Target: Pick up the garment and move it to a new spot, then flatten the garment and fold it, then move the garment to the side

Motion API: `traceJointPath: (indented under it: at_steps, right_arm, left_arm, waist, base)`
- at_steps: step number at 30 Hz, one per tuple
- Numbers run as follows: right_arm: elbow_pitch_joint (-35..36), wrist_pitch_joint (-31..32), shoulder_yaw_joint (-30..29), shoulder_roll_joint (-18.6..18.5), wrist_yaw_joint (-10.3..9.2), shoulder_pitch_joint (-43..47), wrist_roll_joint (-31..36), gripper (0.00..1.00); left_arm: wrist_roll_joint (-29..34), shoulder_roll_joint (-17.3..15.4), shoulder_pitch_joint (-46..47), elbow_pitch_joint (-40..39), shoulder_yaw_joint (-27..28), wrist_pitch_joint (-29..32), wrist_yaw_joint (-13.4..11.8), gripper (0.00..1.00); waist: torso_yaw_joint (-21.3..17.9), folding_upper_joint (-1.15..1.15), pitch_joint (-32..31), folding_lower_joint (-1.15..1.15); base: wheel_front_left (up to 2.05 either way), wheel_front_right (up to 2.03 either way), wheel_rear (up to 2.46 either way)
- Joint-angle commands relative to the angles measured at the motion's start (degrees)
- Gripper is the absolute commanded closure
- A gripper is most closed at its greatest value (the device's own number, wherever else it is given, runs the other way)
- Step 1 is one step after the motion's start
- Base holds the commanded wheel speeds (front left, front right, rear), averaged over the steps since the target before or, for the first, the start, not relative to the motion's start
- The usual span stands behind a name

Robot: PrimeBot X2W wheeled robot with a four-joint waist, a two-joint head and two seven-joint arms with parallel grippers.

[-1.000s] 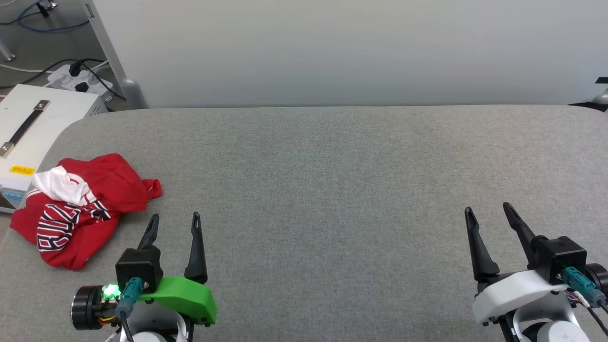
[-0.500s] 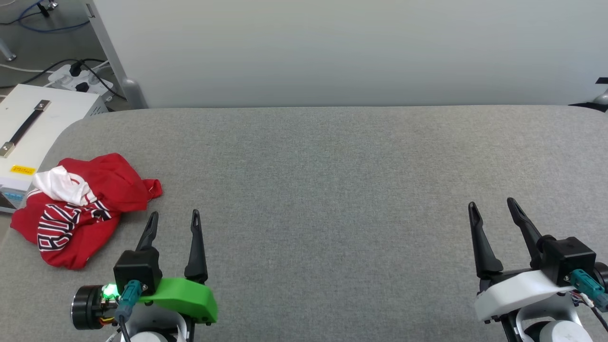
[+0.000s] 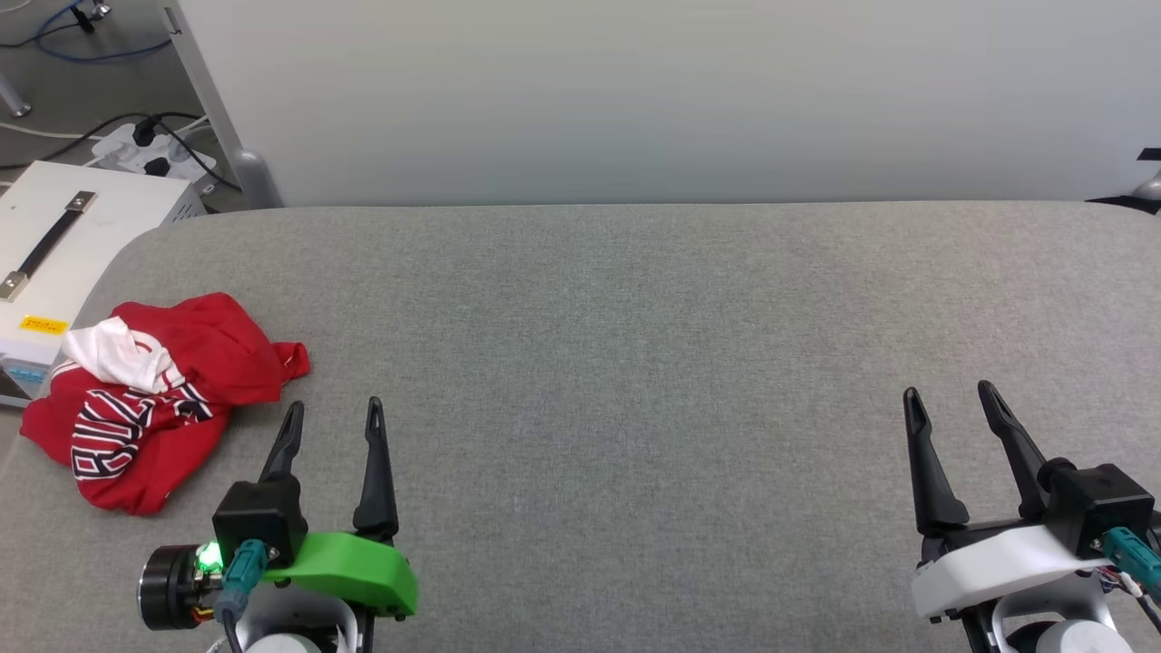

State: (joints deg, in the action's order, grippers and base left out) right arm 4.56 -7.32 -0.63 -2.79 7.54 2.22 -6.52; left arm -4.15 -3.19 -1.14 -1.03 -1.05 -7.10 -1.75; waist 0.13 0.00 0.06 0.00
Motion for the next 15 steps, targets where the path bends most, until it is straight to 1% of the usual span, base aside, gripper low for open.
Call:
traceJointPath:
  at_steps: [1,15]
  right_arm:
    - [0.6,-0.6,-0.1,-0.1,-0.03,0.5,-0.9,0.00]
    - [0.7,-2.3,0.1,-0.1,-0.03,1.0,-1.9,0.00]
  left_arm:
    - [-0.4,0.2,-0.5,0.0,0.0,-0.7,-0.1,0.00]
    - [-1.3,0.2,-0.6,0.8,-0.4,-2.4,0.2,0.00]
  waist:
    - [0.0,0.00,0.0,0.00]
    - [0.0,0.00,0.2,0.00]
  base:
    - [0.00,0.00,0.00]
    - [0.00,0.00,0.00]
